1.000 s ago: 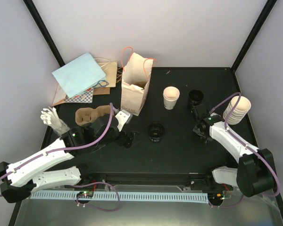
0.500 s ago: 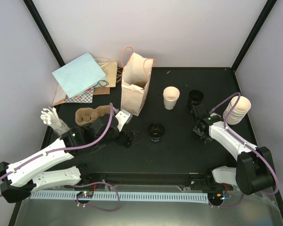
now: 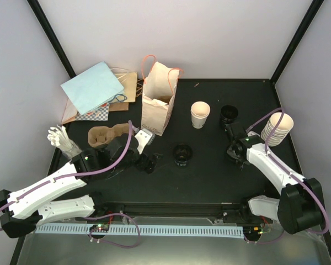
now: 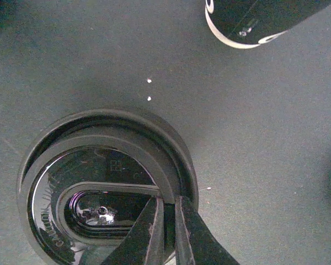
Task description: Pack the takeout coffee
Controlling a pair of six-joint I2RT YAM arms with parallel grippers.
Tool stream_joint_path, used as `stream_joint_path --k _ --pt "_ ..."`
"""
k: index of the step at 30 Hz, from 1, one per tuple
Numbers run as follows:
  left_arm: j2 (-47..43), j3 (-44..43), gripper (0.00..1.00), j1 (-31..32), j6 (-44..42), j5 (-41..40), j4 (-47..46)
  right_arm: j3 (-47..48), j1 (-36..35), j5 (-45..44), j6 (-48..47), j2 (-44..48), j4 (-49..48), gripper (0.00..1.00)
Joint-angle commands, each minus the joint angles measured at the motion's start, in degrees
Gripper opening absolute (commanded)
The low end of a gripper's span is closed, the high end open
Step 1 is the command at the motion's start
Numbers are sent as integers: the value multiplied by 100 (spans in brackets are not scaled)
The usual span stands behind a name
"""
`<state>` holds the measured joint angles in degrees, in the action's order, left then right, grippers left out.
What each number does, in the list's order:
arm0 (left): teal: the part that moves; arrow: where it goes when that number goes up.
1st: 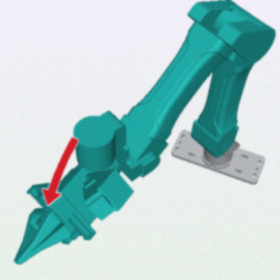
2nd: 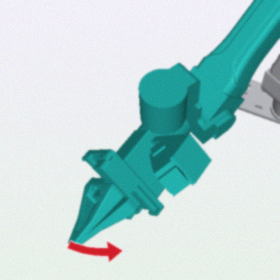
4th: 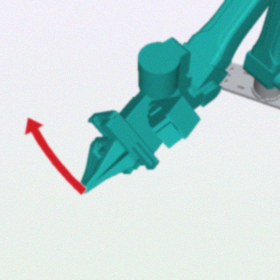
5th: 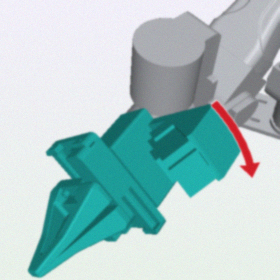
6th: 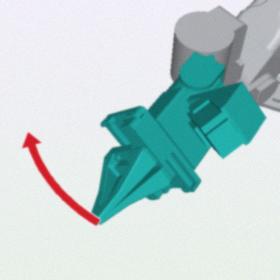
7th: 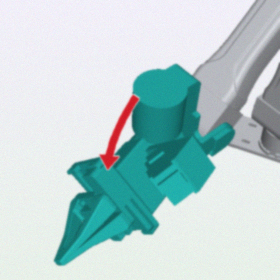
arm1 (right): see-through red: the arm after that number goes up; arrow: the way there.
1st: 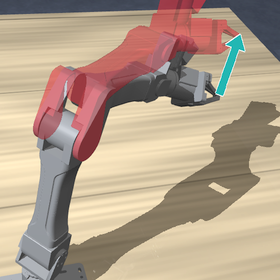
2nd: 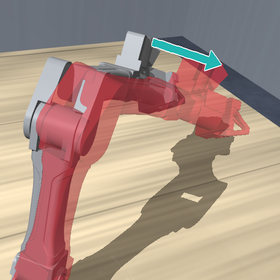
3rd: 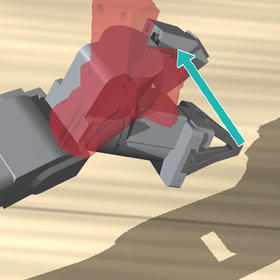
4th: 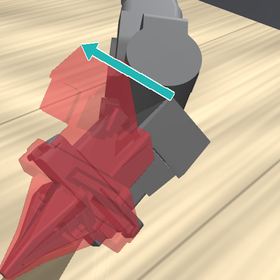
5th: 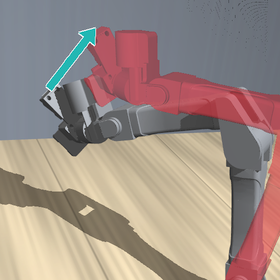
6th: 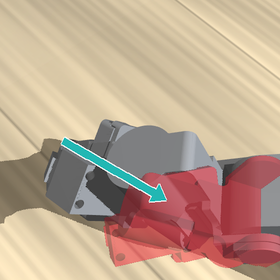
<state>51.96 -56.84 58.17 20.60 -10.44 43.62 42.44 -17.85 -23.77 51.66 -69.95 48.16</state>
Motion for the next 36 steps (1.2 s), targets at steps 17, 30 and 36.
stream_joint_path --k 17,30,36 --pt "6 -48 99 -32 62 -31 -119 673 19 207 -1015 557 437 5" --pt "308 485 99 -667 552 1256 -835 1085 -720 2276 -2749 736 -78 4" --pt "412 773 99 -1130 846 1931 -1338 1465 -1624 2490 -2918 382 -241 5"
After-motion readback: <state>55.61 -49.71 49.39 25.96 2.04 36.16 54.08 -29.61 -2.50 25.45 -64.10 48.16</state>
